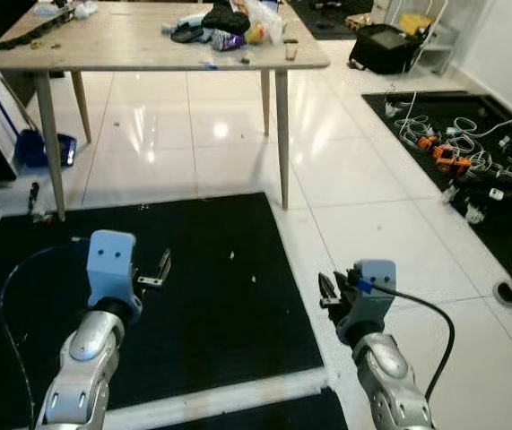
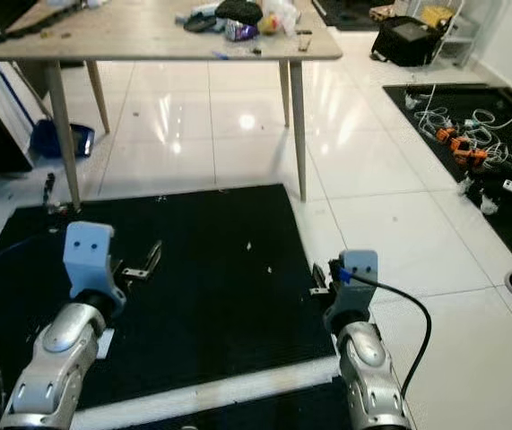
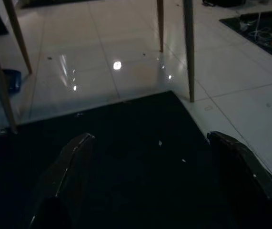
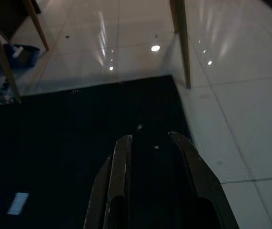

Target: Picking trash to rubbish bin

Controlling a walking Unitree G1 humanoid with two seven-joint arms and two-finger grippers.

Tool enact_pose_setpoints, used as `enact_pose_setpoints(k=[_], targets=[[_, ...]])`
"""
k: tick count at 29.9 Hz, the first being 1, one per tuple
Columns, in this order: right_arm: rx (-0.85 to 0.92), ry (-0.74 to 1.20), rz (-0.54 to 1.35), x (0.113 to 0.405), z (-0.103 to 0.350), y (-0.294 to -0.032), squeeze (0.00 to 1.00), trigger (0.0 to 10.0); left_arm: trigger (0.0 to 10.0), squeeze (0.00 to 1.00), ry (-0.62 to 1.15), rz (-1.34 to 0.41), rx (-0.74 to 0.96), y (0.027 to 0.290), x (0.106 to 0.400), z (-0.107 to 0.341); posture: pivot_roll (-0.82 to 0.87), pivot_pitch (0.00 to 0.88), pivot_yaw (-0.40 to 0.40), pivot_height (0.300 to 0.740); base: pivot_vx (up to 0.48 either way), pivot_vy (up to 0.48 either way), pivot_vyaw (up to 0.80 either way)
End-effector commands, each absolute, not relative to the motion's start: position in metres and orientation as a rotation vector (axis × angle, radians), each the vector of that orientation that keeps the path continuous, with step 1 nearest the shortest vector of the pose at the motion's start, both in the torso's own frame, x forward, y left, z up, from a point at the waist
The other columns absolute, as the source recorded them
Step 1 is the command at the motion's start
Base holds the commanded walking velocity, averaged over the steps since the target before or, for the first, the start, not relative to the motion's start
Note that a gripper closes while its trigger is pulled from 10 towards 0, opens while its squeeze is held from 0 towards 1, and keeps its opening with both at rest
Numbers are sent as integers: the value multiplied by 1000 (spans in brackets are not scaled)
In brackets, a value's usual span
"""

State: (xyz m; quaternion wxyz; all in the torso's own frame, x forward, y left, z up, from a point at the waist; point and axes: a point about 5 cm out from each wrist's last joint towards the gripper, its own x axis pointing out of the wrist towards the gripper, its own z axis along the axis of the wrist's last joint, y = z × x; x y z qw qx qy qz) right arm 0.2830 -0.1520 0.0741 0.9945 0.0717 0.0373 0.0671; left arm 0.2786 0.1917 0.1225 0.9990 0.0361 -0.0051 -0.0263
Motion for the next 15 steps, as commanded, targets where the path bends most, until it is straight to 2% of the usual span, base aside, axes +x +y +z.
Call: enact_pose_setpoints(k=[1, 12, 15], targets=[[144, 98, 129, 281, 69, -154, 0, 10000, 10000, 0, 0, -55, 77, 192, 277, 120, 11, 137, -9, 740, 307, 0, 0], [142, 97, 129, 282, 70, -154, 0, 10000, 10000, 0, -8, -59, 67, 191, 278, 121, 11, 134, -9, 740, 293, 0, 0], [143, 95, 130, 283, 70, -154, 0, 10000, 10000, 0, -14, -57, 61, 191, 279, 122, 13, 132, -11, 740, 0, 0, 0]])
